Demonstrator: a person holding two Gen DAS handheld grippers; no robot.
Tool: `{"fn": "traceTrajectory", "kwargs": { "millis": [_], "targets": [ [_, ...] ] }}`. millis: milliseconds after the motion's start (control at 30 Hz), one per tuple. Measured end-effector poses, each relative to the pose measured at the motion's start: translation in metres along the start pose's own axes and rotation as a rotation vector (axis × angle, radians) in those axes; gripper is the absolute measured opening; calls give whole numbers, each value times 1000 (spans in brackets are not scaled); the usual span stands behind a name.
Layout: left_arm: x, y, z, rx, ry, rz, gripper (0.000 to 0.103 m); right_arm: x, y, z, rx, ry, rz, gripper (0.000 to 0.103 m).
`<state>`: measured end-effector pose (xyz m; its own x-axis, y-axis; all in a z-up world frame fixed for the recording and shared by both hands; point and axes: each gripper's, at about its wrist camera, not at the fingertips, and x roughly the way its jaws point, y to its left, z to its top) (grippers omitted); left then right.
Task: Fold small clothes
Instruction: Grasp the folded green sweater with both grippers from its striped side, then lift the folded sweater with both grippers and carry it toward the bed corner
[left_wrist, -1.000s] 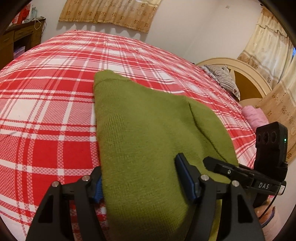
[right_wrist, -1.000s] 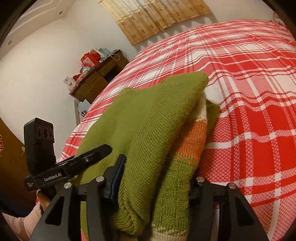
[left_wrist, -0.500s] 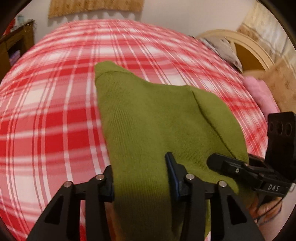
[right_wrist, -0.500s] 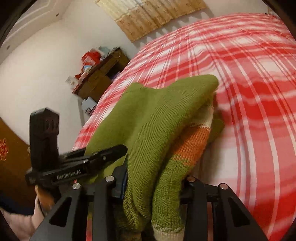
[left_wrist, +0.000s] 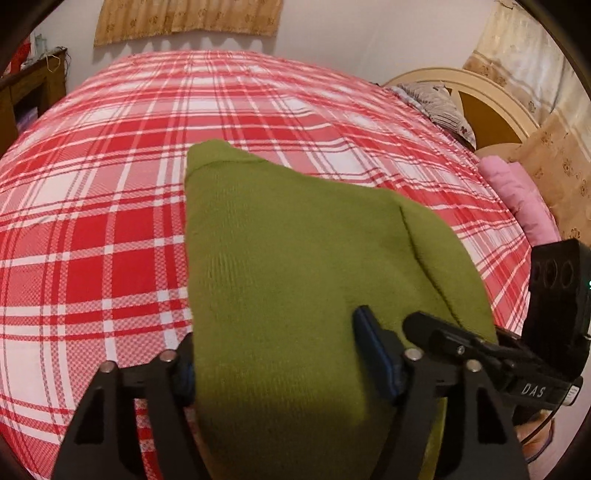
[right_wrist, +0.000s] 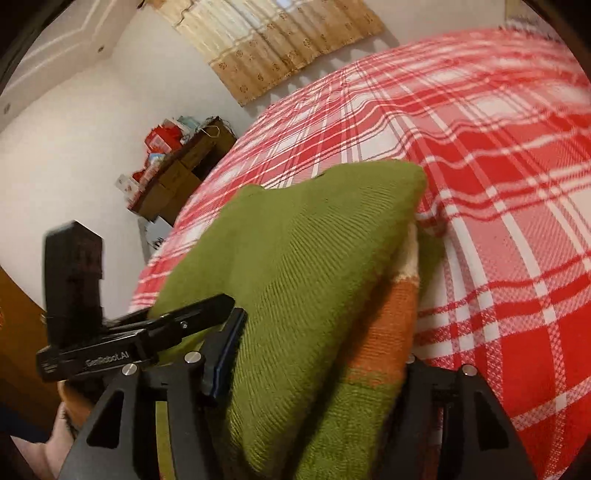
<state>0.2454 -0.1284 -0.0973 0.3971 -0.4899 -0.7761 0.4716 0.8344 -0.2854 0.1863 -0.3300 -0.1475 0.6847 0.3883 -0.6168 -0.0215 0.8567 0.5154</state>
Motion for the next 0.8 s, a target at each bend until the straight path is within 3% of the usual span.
{"fn": "traceTrajectory", "kwargs": {
  "millis": [133,200,333,533,800],
  "targets": [
    [-7,-9,-3,35,-42,39,45,-4,17,-5,-58,-15,-69,42],
    [-13,-17,-5,69,-55,80,37,-9,35,-8,-121,-32,-131,40],
    [-20,-32,-11,121,-55,142,35,-25,48,-13,-120,-52,-158,38],
    [-32,-48,-22,132,-37,117,34,-57,57,-28,-106,-76,-186,38],
    [-62,-64,-39,156,-76,133,34,-87,77,-46,-88,-116,-191,38]
  ]
}}
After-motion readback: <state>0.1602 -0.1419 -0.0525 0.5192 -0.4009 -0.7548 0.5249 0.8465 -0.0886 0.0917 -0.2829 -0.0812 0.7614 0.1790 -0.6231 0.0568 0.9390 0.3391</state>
